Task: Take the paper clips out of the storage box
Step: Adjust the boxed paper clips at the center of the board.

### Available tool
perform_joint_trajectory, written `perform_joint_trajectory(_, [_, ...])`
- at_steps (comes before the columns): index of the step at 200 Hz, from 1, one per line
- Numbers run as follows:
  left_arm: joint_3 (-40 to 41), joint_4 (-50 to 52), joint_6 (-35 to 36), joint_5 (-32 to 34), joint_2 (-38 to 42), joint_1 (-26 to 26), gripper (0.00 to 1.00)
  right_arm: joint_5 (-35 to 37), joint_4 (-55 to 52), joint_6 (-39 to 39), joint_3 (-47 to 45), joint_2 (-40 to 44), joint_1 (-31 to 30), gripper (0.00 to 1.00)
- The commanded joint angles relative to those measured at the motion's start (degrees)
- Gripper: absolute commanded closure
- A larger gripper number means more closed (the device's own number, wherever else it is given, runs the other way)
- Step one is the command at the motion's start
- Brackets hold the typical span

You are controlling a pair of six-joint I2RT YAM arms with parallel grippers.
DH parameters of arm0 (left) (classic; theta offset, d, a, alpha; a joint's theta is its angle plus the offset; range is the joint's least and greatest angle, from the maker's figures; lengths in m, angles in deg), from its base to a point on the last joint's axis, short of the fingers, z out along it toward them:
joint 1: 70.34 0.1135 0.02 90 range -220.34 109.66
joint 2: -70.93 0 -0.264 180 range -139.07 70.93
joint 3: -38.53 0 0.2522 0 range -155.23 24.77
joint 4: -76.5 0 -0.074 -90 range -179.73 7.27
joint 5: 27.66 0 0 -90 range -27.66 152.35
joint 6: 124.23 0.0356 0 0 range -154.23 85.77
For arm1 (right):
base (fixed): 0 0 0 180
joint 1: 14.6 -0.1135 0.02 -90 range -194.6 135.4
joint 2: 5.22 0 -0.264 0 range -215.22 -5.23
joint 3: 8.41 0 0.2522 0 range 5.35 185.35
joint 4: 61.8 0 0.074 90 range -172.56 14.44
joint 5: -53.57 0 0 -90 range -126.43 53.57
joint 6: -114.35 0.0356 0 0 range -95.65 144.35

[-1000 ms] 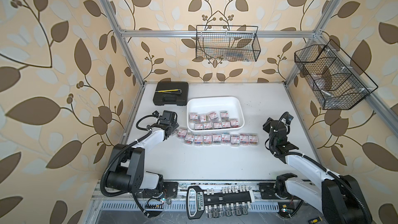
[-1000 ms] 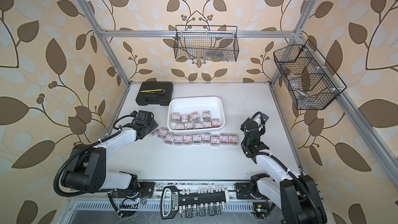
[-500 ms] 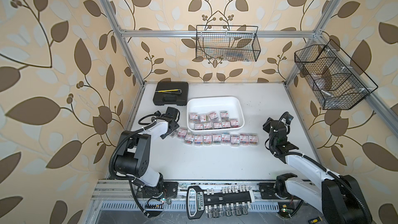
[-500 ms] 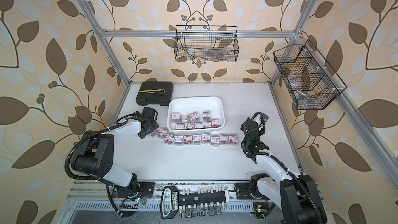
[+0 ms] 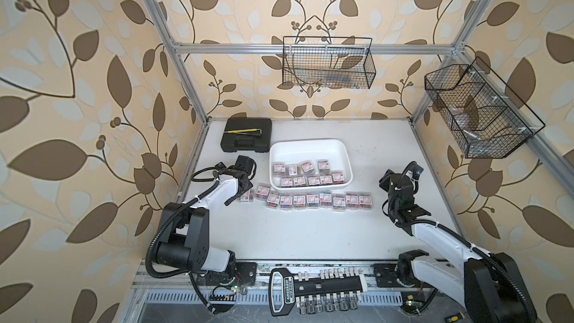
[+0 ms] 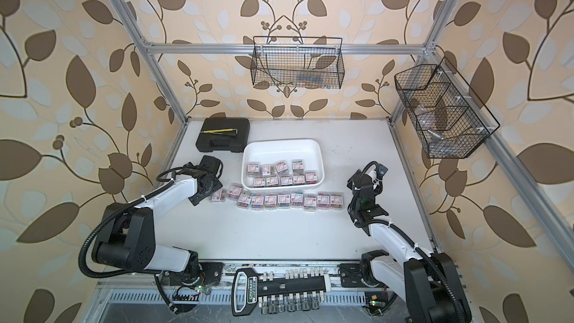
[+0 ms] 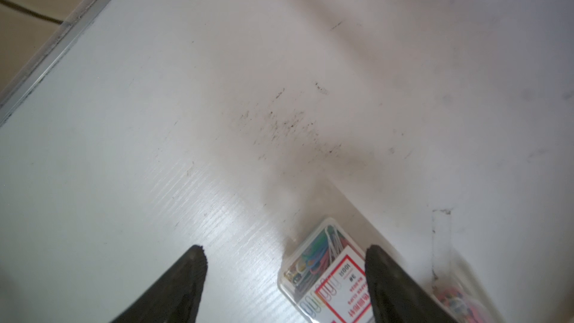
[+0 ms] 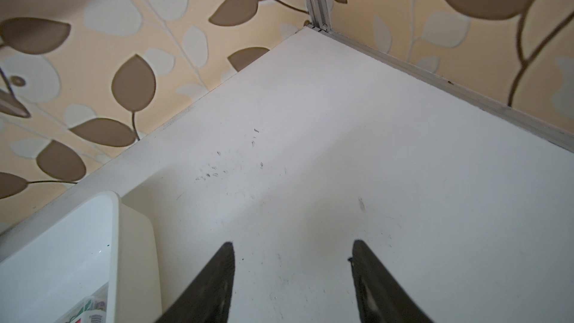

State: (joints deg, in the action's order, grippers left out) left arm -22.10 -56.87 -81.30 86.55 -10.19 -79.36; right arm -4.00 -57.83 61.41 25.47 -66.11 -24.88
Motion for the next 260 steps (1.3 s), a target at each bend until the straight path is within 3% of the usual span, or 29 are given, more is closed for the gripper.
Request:
perform_joint_trajectory(1, [-1.2,-1.9,2.0,-0.6,1.3,0.2,0.14,1.2,0.3,0.2,0.2,0.6,-0.2,0.39])
perform_joint_trajectory(36, [0.6,-6.8,2.2,-1.6,2.2,1.6,0.09,1.1,0.2,0.1,0.2,0.6,-0.3,0.39])
perform_joint_trajectory(68, [4.1,-13.1,2.6,-7.0,3.7,5.8,0.07,1.1,0.5,0.1,0.0,0.7,-0.3,0.39])
perform_joint_trajectory(122, [4.2,-16.3,3.4,-9.7,2.6,6.1,0.05,1.1,0.4,0.1,0.2,0.5,-0.3,0.39])
perform_joint_trajectory(148, [4.1,-14.2,1.5,-10.5,3.0,6.0,0.05,1.1,0.5,0.1,0.1,0.5,-0.2,0.39])
perform_joint_trajectory(183, [8.1,-10.1,-3.0,-9.2,10.4,5.8,0.06,0.8,0.3,-0.1,0.3,0.5,-0.3,0.38])
perform_joint_trajectory(200, [8.2,-5.4,-4.2,-6.2,12.7,5.8,0.07,-2.9,-1.2,-2.4,1.3,2.6,-0.7,0.38])
perform_joint_trajectory(216, [8.3,-3.5,-4.3,-7.5,14.4,5.8,0.11,-2.0,-3.8,-4.2,2.5,7.4,-6.2,0.32])
perform_joint_trajectory(238, [12.9,-9.8,-7.2,-14.8,17.1,5.8,0.18,3.0,3.1,-14.3,2.9,12.2,-22.9,0.32])
perform_joint_trajectory(260, [16.4,-14.0,-9.5,-17.8,18.4,5.8,0.25,1.3,7.2,-20.9,9.1,6.4,-36.4,0.43])
